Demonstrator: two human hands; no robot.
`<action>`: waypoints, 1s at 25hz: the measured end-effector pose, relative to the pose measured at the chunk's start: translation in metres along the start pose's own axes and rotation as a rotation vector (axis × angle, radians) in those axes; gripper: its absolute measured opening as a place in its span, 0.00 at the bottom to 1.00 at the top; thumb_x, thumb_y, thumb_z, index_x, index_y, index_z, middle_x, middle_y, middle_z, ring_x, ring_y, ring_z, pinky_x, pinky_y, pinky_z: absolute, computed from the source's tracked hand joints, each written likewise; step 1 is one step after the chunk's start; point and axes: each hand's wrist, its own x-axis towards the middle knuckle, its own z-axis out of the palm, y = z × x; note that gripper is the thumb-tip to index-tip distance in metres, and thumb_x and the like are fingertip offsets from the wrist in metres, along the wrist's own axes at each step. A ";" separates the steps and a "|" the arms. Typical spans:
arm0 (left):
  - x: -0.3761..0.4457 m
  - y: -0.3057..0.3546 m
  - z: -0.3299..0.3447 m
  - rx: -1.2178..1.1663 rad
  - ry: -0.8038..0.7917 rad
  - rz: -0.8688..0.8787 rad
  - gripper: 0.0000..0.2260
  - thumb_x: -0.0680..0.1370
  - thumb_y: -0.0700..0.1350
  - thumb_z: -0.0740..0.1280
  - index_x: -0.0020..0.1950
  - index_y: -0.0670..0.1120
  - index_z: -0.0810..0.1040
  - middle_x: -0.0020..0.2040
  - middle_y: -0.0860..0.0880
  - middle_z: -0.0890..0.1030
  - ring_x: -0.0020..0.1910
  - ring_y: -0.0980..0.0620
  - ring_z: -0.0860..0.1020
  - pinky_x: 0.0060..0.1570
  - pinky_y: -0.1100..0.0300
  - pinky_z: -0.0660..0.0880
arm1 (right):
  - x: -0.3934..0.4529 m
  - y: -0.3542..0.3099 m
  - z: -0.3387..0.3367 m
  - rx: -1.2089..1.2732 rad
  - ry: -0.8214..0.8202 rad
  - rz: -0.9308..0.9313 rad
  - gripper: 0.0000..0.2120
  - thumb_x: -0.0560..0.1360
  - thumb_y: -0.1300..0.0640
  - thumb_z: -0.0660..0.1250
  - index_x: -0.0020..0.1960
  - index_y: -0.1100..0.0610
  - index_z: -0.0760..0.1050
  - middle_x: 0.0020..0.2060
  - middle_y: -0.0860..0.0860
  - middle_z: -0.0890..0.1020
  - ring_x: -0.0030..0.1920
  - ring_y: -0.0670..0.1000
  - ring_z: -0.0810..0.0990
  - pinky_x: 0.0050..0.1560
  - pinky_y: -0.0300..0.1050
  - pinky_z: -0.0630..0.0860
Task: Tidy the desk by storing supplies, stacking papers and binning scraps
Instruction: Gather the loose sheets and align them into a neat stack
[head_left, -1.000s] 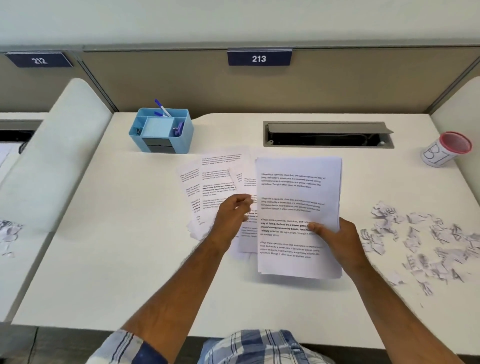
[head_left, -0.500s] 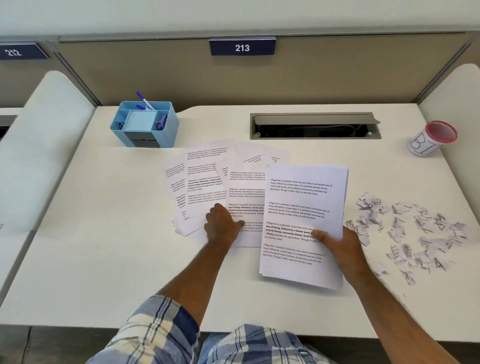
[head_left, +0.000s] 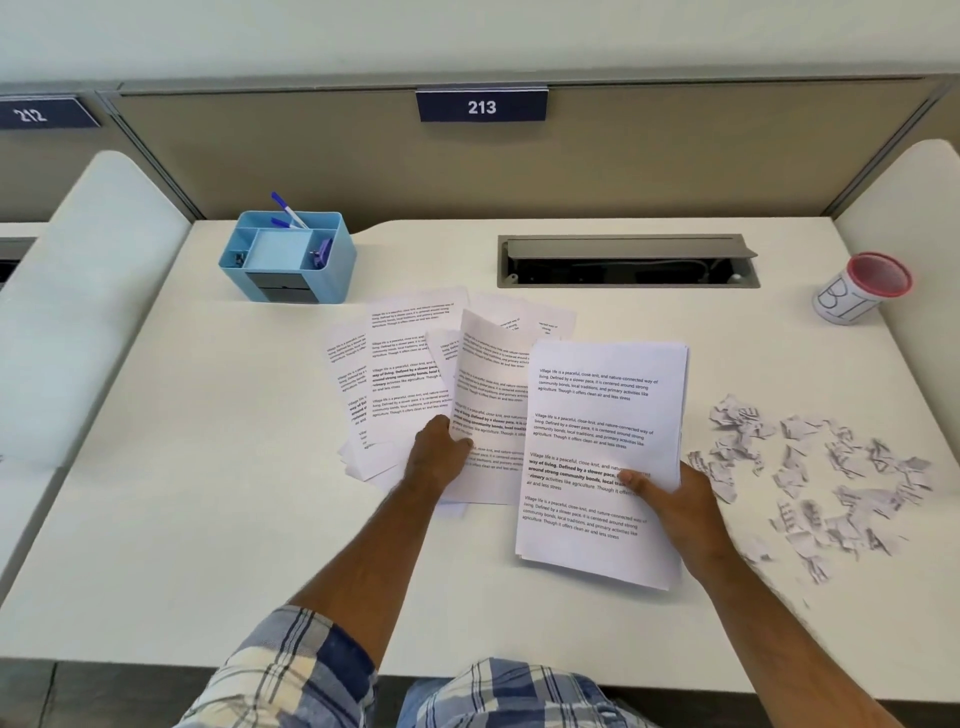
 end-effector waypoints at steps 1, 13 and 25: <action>-0.004 0.000 -0.004 -0.043 0.007 0.018 0.16 0.79 0.44 0.70 0.65 0.42 0.76 0.64 0.43 0.81 0.62 0.42 0.79 0.61 0.52 0.76 | 0.000 -0.001 0.000 -0.001 0.003 -0.005 0.11 0.71 0.56 0.79 0.52 0.49 0.82 0.47 0.44 0.88 0.46 0.47 0.88 0.50 0.48 0.82; -0.059 -0.030 -0.104 -0.513 0.211 0.161 0.14 0.79 0.40 0.72 0.64 0.49 0.78 0.58 0.54 0.84 0.55 0.55 0.83 0.57 0.54 0.79 | 0.010 -0.006 0.015 0.022 0.054 0.005 0.14 0.72 0.55 0.78 0.55 0.47 0.81 0.51 0.41 0.87 0.51 0.45 0.86 0.53 0.48 0.81; -0.091 -0.021 -0.069 -0.393 0.011 0.261 0.17 0.80 0.43 0.70 0.68 0.53 0.74 0.65 0.59 0.80 0.63 0.60 0.77 0.64 0.57 0.76 | 0.005 -0.057 0.082 0.247 -0.099 0.017 0.12 0.80 0.51 0.69 0.63 0.51 0.80 0.56 0.47 0.86 0.57 0.49 0.85 0.60 0.52 0.80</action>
